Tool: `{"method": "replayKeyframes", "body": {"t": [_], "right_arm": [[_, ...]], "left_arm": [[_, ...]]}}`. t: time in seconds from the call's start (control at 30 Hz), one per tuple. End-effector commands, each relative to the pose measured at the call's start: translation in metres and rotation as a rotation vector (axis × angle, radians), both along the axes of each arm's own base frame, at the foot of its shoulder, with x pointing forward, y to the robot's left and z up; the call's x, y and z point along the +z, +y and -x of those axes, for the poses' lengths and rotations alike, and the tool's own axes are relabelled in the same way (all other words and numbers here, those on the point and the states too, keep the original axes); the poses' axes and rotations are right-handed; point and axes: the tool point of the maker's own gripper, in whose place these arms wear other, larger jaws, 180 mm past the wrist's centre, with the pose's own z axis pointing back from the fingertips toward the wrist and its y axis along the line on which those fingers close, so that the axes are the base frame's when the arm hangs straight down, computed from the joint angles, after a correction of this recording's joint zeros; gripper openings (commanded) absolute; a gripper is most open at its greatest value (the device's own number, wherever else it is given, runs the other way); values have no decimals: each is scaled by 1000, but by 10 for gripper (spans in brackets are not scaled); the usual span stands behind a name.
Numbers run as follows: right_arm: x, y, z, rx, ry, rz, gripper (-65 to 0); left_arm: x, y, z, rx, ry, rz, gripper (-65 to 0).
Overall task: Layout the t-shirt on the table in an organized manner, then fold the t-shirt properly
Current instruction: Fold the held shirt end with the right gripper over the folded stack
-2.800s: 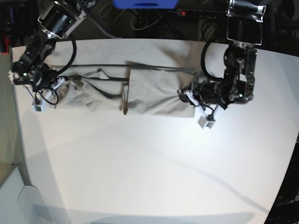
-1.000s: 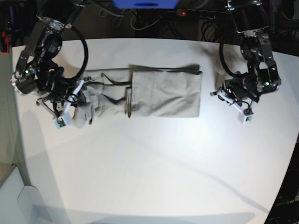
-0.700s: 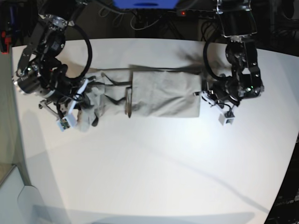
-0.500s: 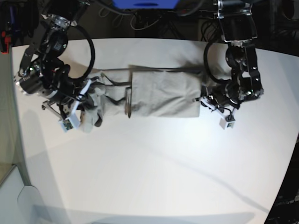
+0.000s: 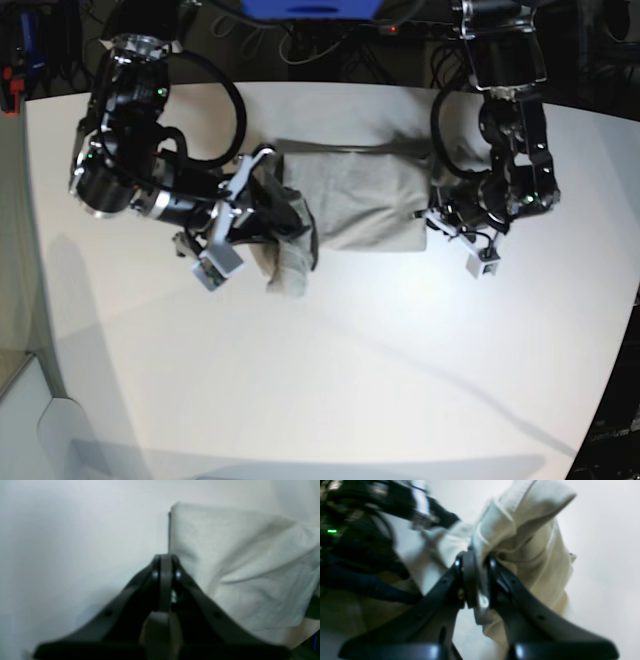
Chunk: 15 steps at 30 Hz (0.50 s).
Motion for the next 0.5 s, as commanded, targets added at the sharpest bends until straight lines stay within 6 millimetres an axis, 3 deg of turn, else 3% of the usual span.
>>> {"method": "replayKeyframes", "body": {"t": [0.0,0.1,0.2,0.47], "right_arm": [[15,9,-4,20,-52,-43,-650],[23,30,0,68,-75,-93,-650],[15,45,4,109,-42,-123,-650],[-14,51,-7,100,64,-164,-650]], "left_arm": [[-3,1,4,-9,30,-17,-645],[-3,-6,4,-9,30,-2,-645],[-3,-6,4,-11,30,-2,-645],[0,-4,3,-10,21,-4,-645]]}}
